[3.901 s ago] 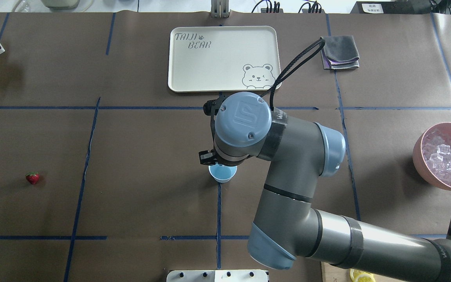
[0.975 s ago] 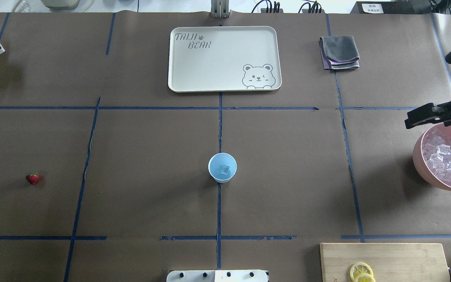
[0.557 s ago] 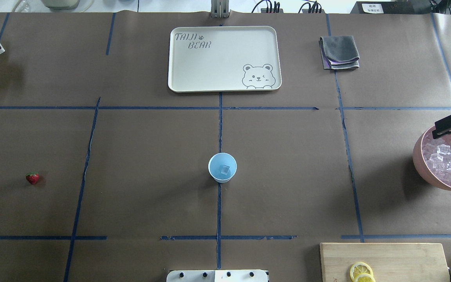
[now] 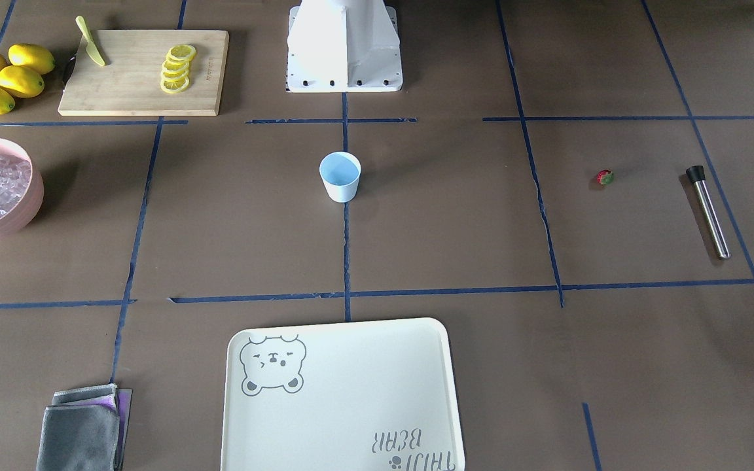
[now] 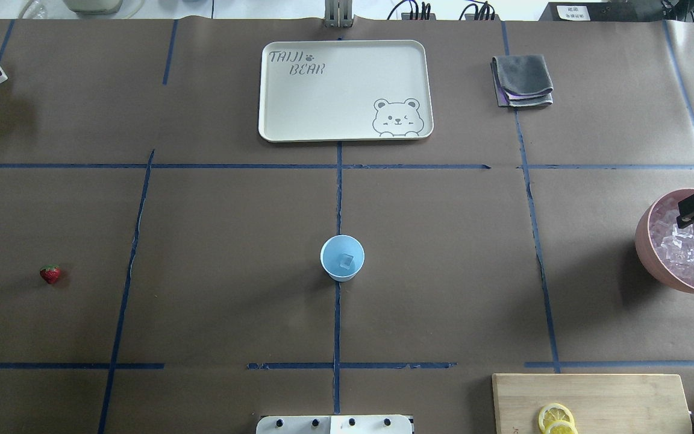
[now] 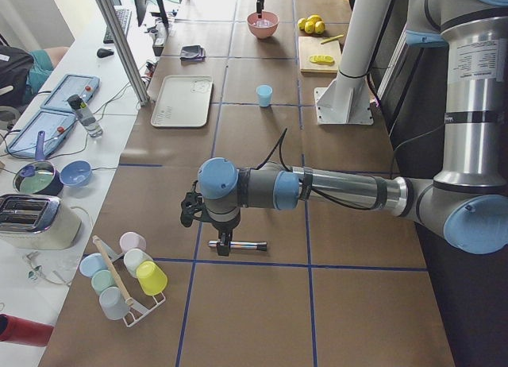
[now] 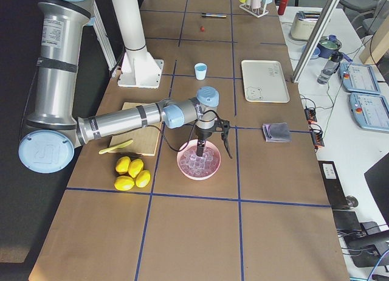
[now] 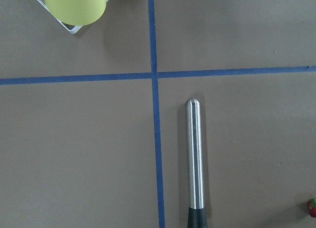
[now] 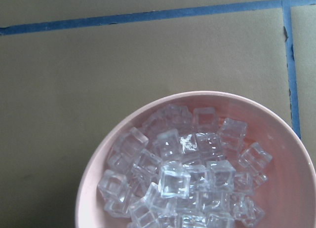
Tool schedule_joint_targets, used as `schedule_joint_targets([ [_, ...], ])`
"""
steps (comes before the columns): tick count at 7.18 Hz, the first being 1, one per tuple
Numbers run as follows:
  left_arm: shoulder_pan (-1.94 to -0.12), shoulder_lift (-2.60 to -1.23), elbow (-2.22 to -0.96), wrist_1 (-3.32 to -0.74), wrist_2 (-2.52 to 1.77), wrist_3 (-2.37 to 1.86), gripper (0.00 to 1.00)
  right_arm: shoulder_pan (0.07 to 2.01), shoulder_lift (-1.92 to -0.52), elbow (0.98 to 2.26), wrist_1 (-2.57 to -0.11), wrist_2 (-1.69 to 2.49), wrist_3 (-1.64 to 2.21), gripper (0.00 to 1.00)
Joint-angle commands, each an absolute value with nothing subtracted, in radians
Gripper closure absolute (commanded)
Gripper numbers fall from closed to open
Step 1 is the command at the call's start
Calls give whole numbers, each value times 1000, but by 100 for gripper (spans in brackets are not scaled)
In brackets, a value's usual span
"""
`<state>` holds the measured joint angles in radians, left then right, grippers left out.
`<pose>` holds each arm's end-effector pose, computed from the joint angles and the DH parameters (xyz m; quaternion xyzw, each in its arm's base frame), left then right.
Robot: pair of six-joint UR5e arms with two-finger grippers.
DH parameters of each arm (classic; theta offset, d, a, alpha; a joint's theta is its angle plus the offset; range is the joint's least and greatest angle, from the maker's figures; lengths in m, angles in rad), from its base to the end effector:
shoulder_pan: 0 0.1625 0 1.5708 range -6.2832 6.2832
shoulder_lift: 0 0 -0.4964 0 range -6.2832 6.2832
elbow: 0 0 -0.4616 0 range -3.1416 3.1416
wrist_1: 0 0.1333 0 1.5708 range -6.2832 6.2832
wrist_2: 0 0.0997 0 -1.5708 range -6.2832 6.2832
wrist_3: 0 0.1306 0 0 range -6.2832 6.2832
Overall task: Mash ice and strawberries in cup
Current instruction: 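Lower the right gripper into the bowl and grasp another ice cube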
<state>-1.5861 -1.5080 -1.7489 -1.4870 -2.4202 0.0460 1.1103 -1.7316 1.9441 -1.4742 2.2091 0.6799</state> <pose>-0.0433 -0.5291 0.6879 0.0270 0.4114 0.0205 0.9108 -0.1719 -0.4713 0.6247 -0.0443 -0.3399 0.0547 0.9378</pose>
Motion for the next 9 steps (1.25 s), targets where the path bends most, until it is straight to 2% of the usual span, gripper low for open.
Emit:
schedule_joint_targets([
  [1,-1586,-1506,-1752,-1486,-2421,48,0,1109,-1730,1915,-1474,2215,670,1],
  [6,-1586,-1508,-1753,-1486,-2421,46,0,1056,-1726,1867,-1471,2221,632,2],
  [8,-1586,-1508,-1759,-1486,-2421,46,0,1040,-1726,1865,-1474,2223,629,14],
  [9,-1586,-1508,-1759,-1486,-2421,46,0,1029,-1726,1865,-1474,2223,629,16],
])
